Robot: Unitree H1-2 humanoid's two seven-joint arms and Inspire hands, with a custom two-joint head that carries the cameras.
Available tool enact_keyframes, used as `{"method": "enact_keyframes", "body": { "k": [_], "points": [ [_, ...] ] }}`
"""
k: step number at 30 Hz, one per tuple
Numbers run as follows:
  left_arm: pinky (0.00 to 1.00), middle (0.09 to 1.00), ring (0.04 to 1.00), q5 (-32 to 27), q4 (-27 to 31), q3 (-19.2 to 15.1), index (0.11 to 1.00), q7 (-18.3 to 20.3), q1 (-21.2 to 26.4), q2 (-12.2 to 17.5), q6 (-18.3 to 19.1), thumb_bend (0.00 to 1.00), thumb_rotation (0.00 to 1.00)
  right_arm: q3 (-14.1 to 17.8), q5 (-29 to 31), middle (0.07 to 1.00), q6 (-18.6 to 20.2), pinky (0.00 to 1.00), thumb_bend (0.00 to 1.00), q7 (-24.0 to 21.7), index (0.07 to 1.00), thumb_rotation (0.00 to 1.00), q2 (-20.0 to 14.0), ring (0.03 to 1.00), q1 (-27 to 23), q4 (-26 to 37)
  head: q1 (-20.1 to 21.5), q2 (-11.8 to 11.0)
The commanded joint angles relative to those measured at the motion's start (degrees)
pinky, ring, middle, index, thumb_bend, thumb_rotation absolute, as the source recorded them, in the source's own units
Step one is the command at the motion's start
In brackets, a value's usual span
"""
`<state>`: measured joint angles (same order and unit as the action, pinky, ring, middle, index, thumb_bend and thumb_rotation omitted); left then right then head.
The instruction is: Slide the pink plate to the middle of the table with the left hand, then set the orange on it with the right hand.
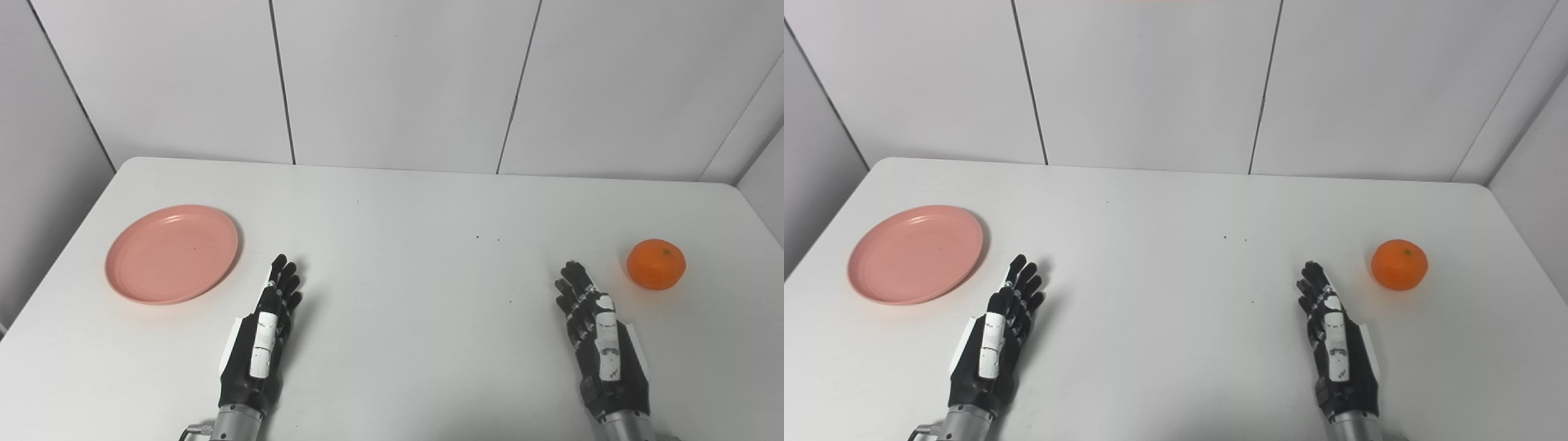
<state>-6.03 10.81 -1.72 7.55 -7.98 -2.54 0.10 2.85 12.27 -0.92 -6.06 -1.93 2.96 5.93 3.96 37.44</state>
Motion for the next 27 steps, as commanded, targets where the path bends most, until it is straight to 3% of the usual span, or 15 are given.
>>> {"method": "enact_keyframes", "body": {
  "k": [1, 27],
  "points": [
    [1.00, 1.000, 1.000, 0.30, -1.03, -0.23, 1.000, 0.08, -2.93, 2.43, 0.39, 0.85, 0.97, -0.31, 0.51, 0.945, -1.12, 0.99, 0.87, -0.65, 0.907, 0.97, 0.55, 0.948, 1.40, -2.89, -0.05, -0.05],
    [1.00, 1.000, 1.000, 0.22, -1.25, -0.26, 1.000, 0.22, -2.85, 2.56, 0.28, 0.85, 0.97, -0.37, 0.57, 0.944, -1.03, 0.99, 0.87, -0.68, 0.907, 0.97, 0.59, 0.946, 1.35, -2.82, -0.07, -0.09]
  ]
}}
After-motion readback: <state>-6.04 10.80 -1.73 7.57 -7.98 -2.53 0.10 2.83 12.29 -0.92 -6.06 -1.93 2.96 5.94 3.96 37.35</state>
